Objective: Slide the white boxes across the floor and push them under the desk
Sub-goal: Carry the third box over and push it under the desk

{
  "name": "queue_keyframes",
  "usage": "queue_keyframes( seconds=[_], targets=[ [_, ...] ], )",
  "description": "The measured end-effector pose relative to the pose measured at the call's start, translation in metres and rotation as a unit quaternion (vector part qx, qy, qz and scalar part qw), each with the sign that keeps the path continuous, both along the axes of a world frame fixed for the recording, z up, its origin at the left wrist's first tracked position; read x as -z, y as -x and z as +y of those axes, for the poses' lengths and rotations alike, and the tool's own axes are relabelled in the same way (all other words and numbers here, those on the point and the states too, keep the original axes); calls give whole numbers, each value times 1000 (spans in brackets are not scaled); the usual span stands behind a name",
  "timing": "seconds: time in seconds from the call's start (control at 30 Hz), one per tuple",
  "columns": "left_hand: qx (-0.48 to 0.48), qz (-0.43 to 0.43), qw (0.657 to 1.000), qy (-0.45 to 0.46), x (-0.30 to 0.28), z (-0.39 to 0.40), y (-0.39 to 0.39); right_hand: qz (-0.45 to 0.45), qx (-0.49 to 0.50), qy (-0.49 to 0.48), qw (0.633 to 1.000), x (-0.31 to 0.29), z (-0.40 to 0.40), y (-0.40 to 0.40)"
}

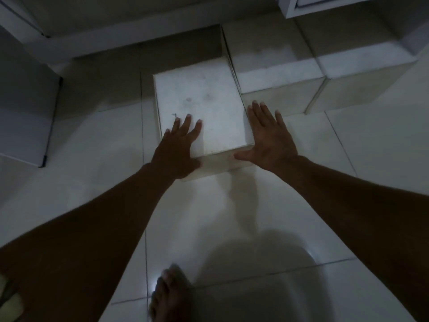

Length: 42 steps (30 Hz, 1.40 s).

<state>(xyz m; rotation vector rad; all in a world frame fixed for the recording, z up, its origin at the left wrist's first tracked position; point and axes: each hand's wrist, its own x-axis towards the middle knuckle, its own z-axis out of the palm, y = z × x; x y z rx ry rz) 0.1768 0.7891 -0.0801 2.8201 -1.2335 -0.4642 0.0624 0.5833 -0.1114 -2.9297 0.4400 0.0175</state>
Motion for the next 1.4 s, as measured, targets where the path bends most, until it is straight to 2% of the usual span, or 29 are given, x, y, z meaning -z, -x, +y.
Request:
queue_keyframes(
  seconds=[0.17, 0.37, 0.5, 0.97, 1.4],
  targets=[
    [16, 4, 1000, 9, 3, -11, -34, -15, 0, -2, 1000, 9, -12, -28],
    [14, 19, 1000, 20, 8, -23, -70, -20, -25, 45, 998, 5, -35, -61],
    [9, 20, 999, 38, 13, -30, -90, -13, -26, 32, 999, 4, -50, -80],
    [0, -42, 998, 55, 32, -49, -135, -209, 53, -10, 976, 27, -47, -93],
    [-7, -59, 997, 51, 34, -52, -144, -220, 94, -5, 971, 25, -40, -98]
  ],
)
